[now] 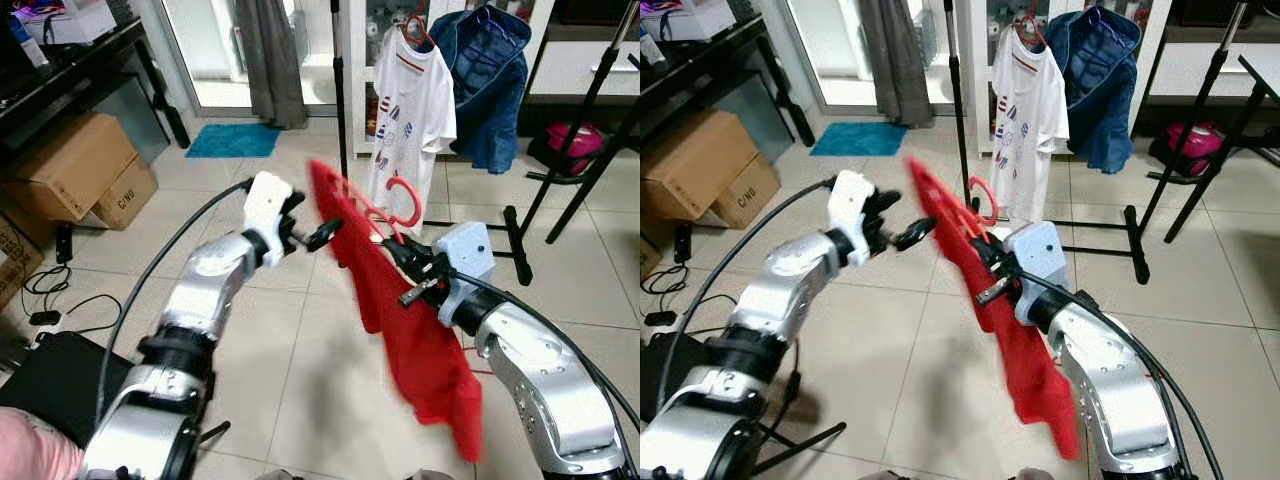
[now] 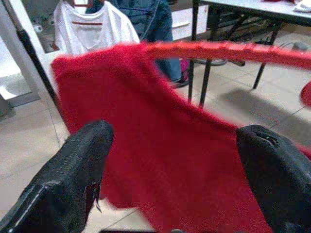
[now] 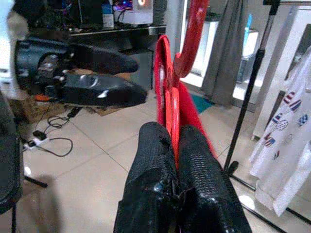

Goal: Hang hanger

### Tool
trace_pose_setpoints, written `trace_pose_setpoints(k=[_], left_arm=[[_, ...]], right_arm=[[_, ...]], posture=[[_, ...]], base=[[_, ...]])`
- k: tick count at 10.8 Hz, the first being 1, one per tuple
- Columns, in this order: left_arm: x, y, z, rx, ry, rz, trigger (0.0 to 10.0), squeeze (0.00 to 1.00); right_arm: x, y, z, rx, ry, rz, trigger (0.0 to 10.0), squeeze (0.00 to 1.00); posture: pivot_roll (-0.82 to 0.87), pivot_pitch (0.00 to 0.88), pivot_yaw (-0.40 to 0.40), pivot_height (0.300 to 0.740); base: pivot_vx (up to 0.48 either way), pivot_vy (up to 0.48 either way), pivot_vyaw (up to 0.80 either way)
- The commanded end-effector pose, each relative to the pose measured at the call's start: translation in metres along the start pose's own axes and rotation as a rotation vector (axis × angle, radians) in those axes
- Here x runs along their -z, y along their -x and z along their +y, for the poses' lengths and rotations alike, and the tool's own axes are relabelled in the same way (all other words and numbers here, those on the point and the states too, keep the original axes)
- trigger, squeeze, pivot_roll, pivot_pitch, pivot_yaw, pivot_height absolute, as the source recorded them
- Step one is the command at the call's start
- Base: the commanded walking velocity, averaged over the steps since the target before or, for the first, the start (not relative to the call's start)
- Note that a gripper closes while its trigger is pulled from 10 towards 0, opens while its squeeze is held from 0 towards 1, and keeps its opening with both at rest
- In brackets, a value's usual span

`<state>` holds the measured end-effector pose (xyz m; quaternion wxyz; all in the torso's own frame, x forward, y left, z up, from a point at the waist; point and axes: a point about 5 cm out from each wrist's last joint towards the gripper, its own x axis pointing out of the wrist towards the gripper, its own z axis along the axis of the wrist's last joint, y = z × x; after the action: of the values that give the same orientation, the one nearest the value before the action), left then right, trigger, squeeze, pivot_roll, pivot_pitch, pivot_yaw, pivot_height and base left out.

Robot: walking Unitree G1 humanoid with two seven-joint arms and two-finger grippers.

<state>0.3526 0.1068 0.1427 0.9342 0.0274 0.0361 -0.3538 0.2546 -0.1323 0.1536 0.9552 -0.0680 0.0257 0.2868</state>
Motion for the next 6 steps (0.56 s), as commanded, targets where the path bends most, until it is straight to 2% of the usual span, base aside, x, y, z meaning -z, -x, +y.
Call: trace_pose_setpoints(k=[1,2,3,4,5,6], left_arm=[[-0.009,-0.001,0.004,-0.021,-0.002,-0.031,10.0,0.0],[-0.01,-0.003,0.006,-0.038,0.0,-0.038,10.0,0.0],[-0.013,-0.006,0.01,-0.071,0.012,-0.051,9.2,0.0],[-0.016,-0.009,0.011,-0.085,0.018,-0.066,1.3,0.0],[-0.017,-0.01,0.01,-0.088,0.02,-0.073,0.0,0.0],[-0.017,-0.011,0.008,-0.087,0.023,-0.076,0.0,0.0]], right_arm=[[-0.011,-0.002,0.007,-0.054,0.003,-0.048,0.0,0.0],[-0.013,-0.002,0.009,-0.067,0.001,-0.053,0.0,0.0],[-0.014,-0.002,0.011,-0.09,-0.005,-0.059,0.0,0.0],[-0.015,-0.002,0.011,-0.101,-0.009,-0.061,0.0,0.0],[-0.015,-0.002,0.011,-0.102,-0.01,-0.06,0.0,0.0],[-0.015,-0.002,0.01,-0.101,-0.01,-0.06,0.0,0.0]], posture=[[-0.18,0.0,0.13,0.74],[-0.18,0.0,0.125,0.74],[-0.18,0.0,0.123,0.74],[-0.18,0.0,0.119,0.74],[-0.18,0.0,0.119,0.74],[-0.18,0.0,0.124,0.74]], base=[[0.0,0.0,0.0],[0.0,0.0,0.0],[0.0,0.0,0.0],[0.0,0.0,0.0],[0.0,0.0,0.0],[0.0,0.0,0.0]])
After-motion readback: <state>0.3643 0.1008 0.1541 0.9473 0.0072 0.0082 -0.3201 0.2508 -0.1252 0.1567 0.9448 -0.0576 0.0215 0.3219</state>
